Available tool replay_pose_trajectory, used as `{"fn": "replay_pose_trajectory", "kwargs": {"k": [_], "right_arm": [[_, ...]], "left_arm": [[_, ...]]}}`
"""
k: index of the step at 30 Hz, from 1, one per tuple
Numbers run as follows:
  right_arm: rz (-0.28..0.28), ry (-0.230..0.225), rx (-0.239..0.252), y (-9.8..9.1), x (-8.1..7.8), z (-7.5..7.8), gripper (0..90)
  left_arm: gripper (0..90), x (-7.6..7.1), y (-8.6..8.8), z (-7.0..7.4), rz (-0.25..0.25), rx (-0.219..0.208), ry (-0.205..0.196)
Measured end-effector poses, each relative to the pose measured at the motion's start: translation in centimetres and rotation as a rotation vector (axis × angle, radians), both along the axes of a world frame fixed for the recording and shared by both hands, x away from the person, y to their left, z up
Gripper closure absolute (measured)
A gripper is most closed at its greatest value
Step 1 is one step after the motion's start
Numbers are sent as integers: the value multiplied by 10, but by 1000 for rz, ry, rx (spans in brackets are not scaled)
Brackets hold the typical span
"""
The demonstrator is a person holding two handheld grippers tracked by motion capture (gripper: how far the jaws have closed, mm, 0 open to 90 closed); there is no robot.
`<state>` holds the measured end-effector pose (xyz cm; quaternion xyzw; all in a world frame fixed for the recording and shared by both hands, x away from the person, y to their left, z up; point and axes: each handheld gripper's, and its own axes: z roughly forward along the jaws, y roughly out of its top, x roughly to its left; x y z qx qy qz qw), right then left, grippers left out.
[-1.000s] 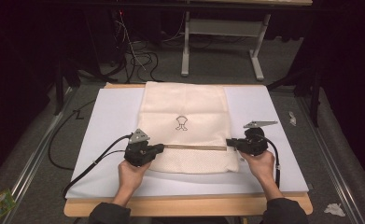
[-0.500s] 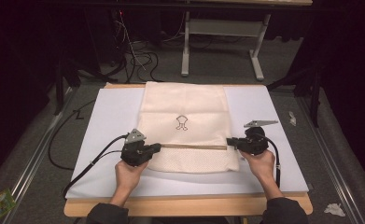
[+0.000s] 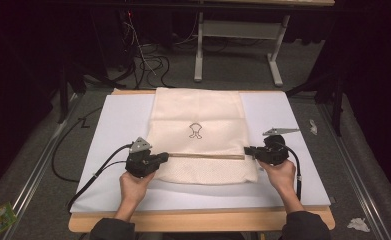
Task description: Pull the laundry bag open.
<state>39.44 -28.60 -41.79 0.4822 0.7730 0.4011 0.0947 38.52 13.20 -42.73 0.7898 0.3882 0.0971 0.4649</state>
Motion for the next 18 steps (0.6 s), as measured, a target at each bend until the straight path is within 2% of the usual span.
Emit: {"fn": "replay_pose_trajectory", "kwargs": {"k": [9, 18], "right_arm": [[-13, -5, -5, -4, 2, 1, 884], [-20, -5, -5, -4, 3, 1, 884]], "left_arm": [[873, 0, 10, 1, 24, -13, -1], [873, 2, 10, 0, 29, -10, 0]]}}
